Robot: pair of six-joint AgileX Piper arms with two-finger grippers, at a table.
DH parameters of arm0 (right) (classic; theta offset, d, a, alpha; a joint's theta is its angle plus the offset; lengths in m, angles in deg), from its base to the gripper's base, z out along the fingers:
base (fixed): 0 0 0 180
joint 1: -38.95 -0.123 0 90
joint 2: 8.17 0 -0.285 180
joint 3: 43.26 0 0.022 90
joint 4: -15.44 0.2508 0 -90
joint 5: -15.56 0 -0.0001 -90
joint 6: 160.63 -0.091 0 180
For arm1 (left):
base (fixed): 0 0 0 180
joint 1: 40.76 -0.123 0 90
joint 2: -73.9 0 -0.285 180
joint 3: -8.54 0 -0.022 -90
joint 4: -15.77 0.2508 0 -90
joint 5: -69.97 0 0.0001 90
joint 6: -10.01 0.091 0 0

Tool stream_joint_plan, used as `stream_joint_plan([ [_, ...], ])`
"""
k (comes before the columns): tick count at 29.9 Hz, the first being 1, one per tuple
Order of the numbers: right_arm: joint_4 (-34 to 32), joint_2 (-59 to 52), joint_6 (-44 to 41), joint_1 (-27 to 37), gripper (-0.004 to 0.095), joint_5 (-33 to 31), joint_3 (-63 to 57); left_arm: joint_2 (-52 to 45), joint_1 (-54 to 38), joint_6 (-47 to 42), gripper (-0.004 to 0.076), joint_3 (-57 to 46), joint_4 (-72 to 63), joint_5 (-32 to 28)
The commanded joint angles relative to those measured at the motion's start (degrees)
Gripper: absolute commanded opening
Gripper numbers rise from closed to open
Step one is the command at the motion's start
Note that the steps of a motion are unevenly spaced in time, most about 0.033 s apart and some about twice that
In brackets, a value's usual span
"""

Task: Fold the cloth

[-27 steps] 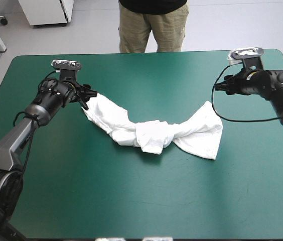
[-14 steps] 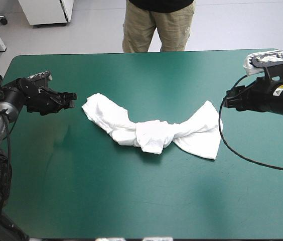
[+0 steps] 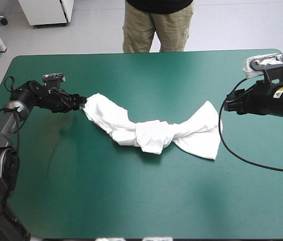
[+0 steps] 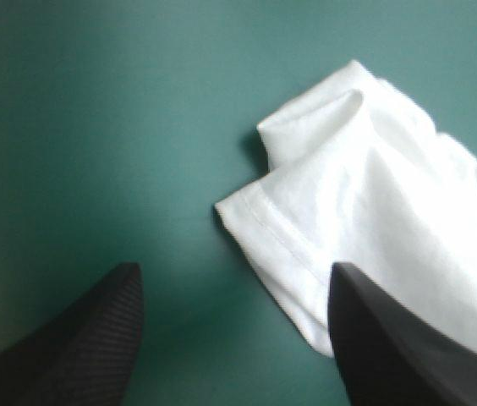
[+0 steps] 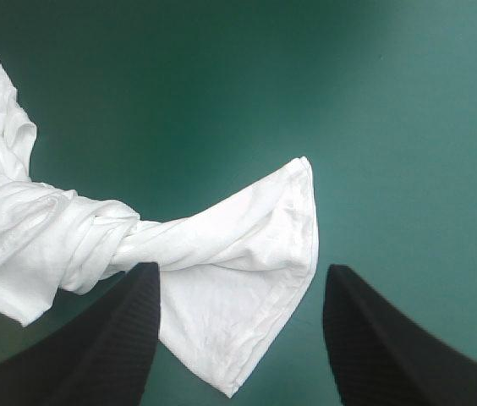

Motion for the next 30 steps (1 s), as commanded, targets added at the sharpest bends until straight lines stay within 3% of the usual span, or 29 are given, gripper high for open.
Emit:
stream_joint_plan([
  [1,0.48,-0.89,0.52,0.39,0.053,3.86,1.48,-0.55,2.28,1.17,0.0454,1.6,1.72,-2.96],
  [8,0.48,0.26,0.52,0.39,0.0527,3.66,1.37,3.9,4.64,2.14,0.0453,1.6,2.57,-5.77],
  [11,0.48,0.73,0.52,0.39,0.0503,3.53,1.37,4.58,6.14,3.33,0.0415,1.6,2.94,-6.56],
  [14,0.48,1.32,0.52,0.39,0.0479,3.41,1.37,4.95,7.59,3.42,0.0309,1.6,3.77,-7.97],
  [19,-0.88,1.32,0.8,0.39,0.0434,3.29,1.37,4.95,8.05,3.42,-0.0005,1.6,4.56,-8.77],
  [24,-1.81,1.0,0.6,0.39,0.0416,2.09,1.37,4.85,7.92,3.08,-0.0009,1.6,7.08,-5.64],
  [30,-1.32,0.47,-0.04,0.39,0.0415,-4.08,0.0,3.3,7.92,3.0,-0.0009,1.6,8.26,-3.28],
])
